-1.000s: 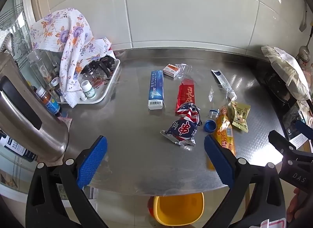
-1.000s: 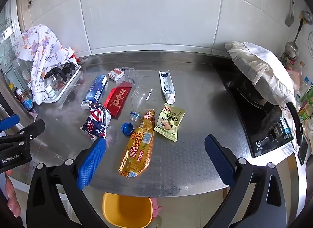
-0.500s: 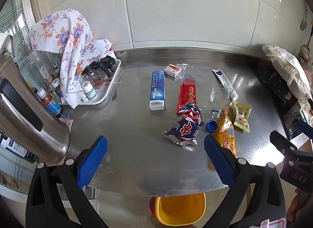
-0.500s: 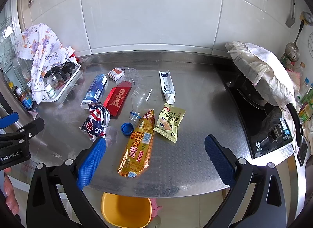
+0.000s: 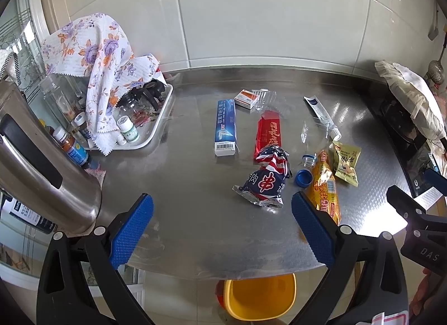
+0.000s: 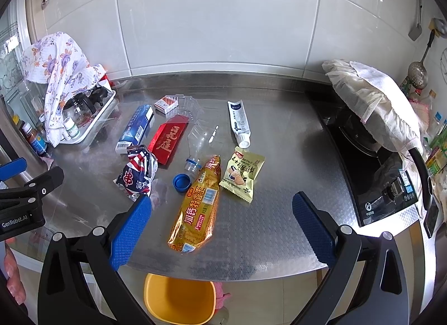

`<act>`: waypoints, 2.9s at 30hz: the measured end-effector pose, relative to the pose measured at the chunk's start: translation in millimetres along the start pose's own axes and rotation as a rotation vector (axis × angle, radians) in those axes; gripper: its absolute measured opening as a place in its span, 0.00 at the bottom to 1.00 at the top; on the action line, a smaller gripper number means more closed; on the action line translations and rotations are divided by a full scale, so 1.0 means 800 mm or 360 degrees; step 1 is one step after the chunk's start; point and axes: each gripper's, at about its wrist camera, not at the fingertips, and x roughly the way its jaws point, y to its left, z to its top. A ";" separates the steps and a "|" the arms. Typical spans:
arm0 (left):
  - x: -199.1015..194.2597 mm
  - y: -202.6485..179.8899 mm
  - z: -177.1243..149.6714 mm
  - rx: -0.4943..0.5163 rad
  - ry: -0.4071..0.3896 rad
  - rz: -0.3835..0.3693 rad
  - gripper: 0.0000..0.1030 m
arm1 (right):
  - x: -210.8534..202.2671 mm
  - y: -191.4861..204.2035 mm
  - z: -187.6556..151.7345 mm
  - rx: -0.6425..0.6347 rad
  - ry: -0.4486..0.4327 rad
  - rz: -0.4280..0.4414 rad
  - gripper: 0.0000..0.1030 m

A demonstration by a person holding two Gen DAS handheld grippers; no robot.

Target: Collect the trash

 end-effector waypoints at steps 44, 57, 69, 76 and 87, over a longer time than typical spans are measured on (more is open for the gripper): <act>0.009 0.001 0.000 -0.0024 0.0035 0.0001 0.95 | 0.002 -0.001 0.003 0.0008 0.0011 0.0000 0.97; 0.026 0.018 -0.013 -0.0085 0.0065 -0.0052 0.95 | 0.014 -0.007 -0.010 0.0026 0.0025 0.0012 0.97; 0.115 -0.027 -0.025 0.0056 0.0158 -0.0261 0.95 | 0.072 -0.038 -0.036 0.0136 0.0134 0.0114 0.97; 0.175 -0.057 -0.007 0.0136 0.0206 -0.0280 0.94 | 0.124 -0.063 -0.010 0.0201 0.0137 0.0106 0.97; 0.232 -0.059 -0.003 0.0162 0.0304 -0.0270 0.86 | 0.238 -0.081 0.026 0.0312 0.0300 0.0122 0.80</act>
